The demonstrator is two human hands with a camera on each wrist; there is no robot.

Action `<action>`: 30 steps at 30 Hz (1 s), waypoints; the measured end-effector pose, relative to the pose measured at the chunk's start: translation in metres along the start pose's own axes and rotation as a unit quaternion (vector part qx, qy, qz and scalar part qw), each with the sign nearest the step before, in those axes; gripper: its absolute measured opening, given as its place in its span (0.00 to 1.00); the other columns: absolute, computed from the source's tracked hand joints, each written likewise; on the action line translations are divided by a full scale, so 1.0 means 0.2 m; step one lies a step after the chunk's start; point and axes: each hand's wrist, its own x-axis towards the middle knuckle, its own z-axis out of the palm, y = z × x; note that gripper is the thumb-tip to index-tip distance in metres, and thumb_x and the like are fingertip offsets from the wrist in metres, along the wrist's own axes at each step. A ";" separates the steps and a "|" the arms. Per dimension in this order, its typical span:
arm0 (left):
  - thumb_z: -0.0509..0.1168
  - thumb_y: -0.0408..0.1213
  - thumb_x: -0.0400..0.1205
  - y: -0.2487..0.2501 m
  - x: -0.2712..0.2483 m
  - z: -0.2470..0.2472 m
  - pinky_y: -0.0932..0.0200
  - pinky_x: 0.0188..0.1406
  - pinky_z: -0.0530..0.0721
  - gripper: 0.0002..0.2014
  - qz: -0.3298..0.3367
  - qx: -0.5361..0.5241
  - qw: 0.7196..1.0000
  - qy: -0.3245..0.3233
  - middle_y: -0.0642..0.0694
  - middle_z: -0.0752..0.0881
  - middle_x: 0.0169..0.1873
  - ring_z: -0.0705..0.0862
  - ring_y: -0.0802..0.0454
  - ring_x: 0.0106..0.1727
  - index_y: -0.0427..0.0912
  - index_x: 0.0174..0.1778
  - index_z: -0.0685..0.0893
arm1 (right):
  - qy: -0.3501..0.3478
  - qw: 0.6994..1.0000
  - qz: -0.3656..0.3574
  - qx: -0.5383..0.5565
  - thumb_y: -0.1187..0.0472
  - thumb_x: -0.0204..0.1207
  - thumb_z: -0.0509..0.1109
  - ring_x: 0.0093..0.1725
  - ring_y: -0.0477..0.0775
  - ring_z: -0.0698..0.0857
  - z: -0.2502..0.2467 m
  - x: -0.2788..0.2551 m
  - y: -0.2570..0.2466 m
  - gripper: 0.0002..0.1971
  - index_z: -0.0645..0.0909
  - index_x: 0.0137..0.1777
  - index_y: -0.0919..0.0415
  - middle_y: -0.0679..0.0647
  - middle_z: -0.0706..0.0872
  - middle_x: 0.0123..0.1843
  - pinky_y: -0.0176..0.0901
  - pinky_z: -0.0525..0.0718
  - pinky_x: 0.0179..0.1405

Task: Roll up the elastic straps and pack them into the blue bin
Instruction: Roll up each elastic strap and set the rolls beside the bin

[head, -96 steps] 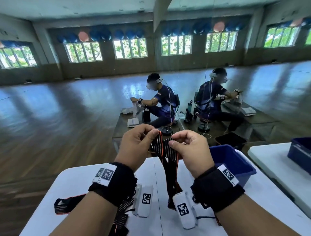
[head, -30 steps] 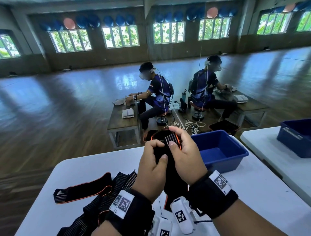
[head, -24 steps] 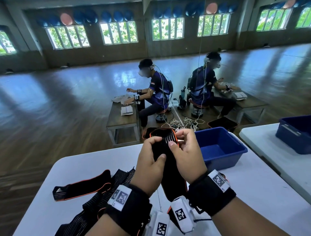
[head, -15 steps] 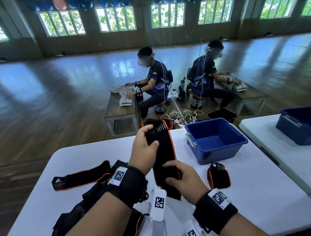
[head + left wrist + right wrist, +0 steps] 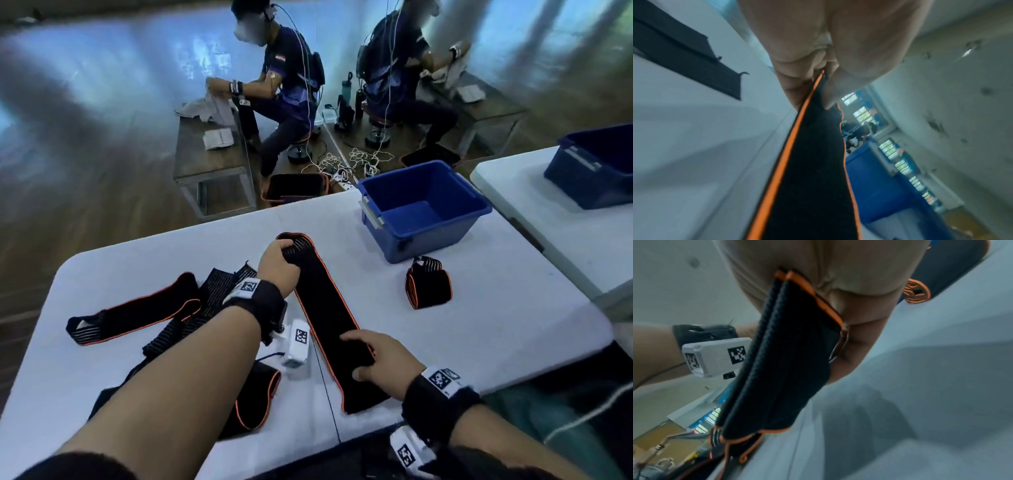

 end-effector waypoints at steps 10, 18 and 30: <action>0.73 0.31 0.77 -0.21 0.10 0.12 0.50 0.68 0.80 0.33 0.007 0.257 0.961 -0.100 0.38 0.73 0.75 0.81 0.37 0.70 0.42 0.79 0.73 | 0.065 0.984 0.065 -0.150 0.52 0.79 0.70 0.60 0.49 0.79 0.13 -0.05 0.10 0.22 0.77 0.74 0.46 0.51 0.78 0.65 0.34 0.73 0.62; 0.74 0.48 0.79 -0.23 0.07 0.05 0.50 0.63 0.79 0.31 0.022 0.278 0.959 -0.054 0.40 0.70 0.67 0.80 0.39 0.62 0.57 0.78 0.72 | 0.066 0.987 0.061 -0.136 0.43 0.80 0.67 0.51 0.46 0.79 0.15 -0.01 0.11 0.17 0.83 0.65 0.45 0.47 0.73 0.55 0.35 0.75 0.57; 0.67 0.36 0.84 -0.21 -0.65 0.02 0.57 0.61 0.81 0.11 0.155 0.331 0.888 -0.279 0.50 0.90 0.56 0.86 0.50 0.57 0.46 0.59 0.90 | 0.059 0.996 0.053 -0.039 0.67 0.82 0.58 0.51 0.47 0.85 0.06 0.01 0.14 0.14 0.84 0.59 0.54 0.47 0.86 0.52 0.37 0.82 0.50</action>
